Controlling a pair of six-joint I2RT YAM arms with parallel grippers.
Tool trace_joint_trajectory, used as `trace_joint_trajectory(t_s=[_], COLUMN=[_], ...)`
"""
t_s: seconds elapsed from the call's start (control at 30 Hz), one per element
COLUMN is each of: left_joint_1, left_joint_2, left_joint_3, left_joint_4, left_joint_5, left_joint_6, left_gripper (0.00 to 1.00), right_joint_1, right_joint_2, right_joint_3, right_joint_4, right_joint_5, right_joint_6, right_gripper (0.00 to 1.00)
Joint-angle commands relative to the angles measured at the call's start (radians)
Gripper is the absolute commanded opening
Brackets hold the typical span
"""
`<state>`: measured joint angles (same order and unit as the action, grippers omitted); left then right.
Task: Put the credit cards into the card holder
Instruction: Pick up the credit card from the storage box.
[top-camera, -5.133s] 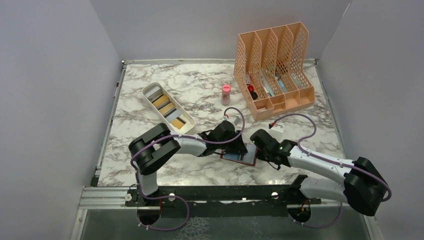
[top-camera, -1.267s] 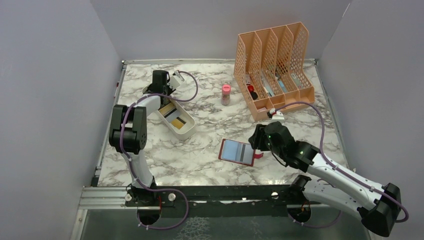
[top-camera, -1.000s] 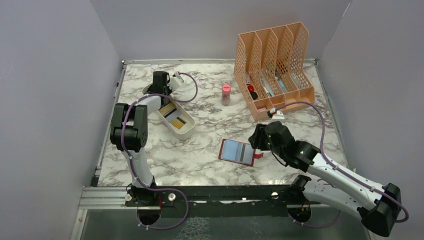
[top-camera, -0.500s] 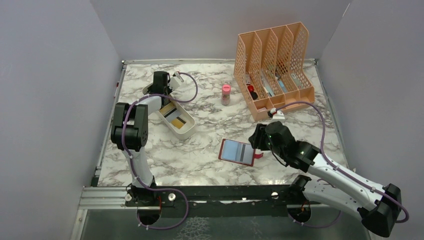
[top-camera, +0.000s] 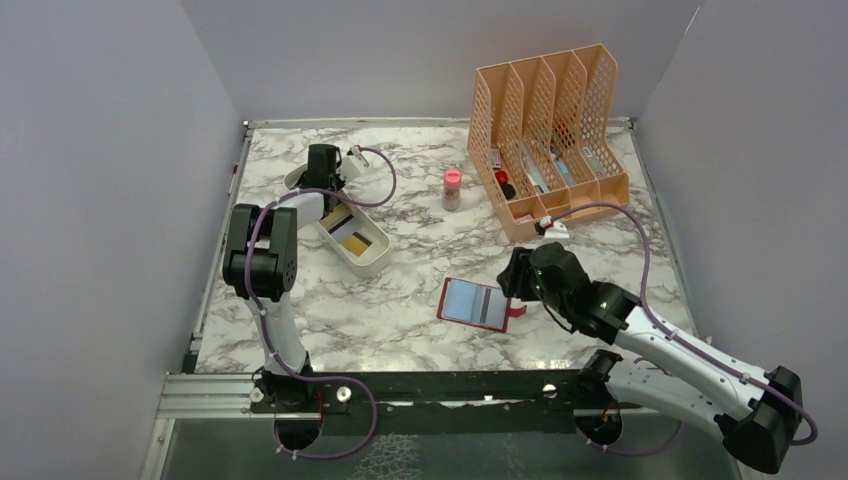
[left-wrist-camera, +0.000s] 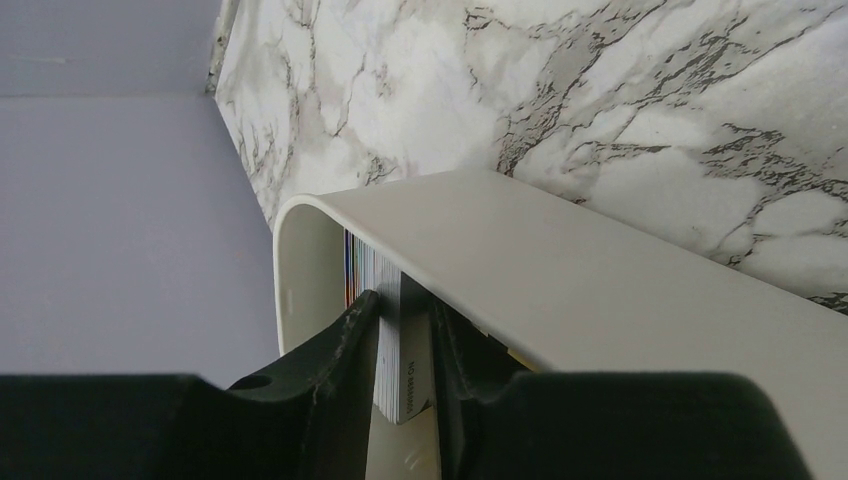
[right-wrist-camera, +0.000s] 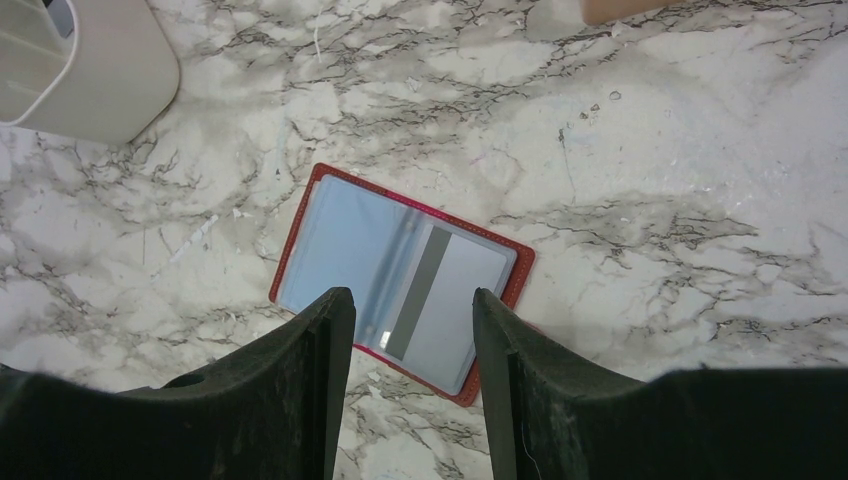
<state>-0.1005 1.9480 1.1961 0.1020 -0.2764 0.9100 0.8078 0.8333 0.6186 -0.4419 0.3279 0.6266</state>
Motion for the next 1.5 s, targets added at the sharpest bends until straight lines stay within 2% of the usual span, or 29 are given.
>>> trace_joint_trajectory(t_s=[0.0, 0.1, 0.23, 0.5, 0.87, 1.0, 1.17, 1.47], left_joint_1=[0.005, 0.005, 0.005, 0.005, 0.002, 0.001, 0.001, -0.004], left_joint_2=[0.033, 0.034, 0.031, 0.010, -0.011, -0.019, -0.035, -0.088], left_joint_3=[-0.011, -0.011, 0.000, 0.031, 0.072, 0.071, 0.088, 0.098], left_joint_4=[-0.016, -0.002, -0.006, -0.027, -0.071, -0.084, -0.122, -0.242], left_joint_5=[-0.024, -0.041, -0.053, -0.054, -0.067, -0.054, -0.019, 0.049], left_joint_6=[0.016, 0.027, 0.033, 0.037, 0.060, 0.042, 0.015, -0.045], left_gripper=[0.31, 0.37, 0.37, 0.19, 0.18, 0.13, 0.01, 0.00], right_joint_1=[-0.001, -0.001, -0.001, -0.002, -0.001, -0.001, -0.001, -0.001], right_joint_2=[0.012, 0.012, 0.008, -0.001, -0.006, -0.005, -0.013, -0.017], right_joint_3=[0.025, 0.029, 0.029, 0.028, 0.021, 0.022, 0.021, 0.021], right_joint_4=[0.016, 0.011, 0.011, 0.005, 0.010, 0.008, 0.006, 0.001], right_joint_5=[0.021, 0.026, 0.030, 0.026, 0.023, 0.021, 0.020, 0.011], right_joint_6=[-0.016, -0.020, -0.025, -0.023, -0.021, -0.019, -0.019, -0.015], right_gripper=[0.52, 0.52, 0.52, 0.52, 0.52, 0.52, 0.52, 0.52])
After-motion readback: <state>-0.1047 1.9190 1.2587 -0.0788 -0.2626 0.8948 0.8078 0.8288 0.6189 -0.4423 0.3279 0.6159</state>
